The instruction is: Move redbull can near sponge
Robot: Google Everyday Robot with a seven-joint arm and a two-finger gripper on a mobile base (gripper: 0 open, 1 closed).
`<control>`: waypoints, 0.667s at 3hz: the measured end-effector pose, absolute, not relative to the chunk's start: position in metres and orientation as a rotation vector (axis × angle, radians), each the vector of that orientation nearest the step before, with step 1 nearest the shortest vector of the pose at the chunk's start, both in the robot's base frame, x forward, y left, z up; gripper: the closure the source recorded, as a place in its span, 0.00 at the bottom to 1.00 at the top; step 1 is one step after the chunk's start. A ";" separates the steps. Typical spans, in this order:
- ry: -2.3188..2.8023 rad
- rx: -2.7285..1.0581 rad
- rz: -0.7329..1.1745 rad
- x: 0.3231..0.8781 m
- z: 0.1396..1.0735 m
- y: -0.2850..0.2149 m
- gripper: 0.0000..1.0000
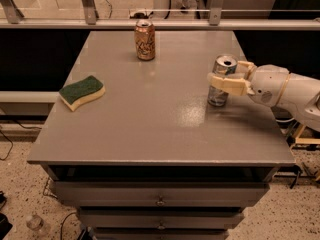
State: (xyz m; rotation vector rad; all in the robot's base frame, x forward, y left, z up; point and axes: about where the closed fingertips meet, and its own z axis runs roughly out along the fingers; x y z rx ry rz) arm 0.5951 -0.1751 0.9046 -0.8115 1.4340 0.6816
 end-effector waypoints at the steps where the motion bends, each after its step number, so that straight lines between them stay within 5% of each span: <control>1: 1.428 -0.845 0.684 0.591 0.922 -0.161 1.00; 2: 1.400 -0.891 0.684 0.572 0.949 -0.129 1.00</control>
Offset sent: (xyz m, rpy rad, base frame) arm -0.0527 0.0935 0.0785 -0.0606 -0.0674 0.1080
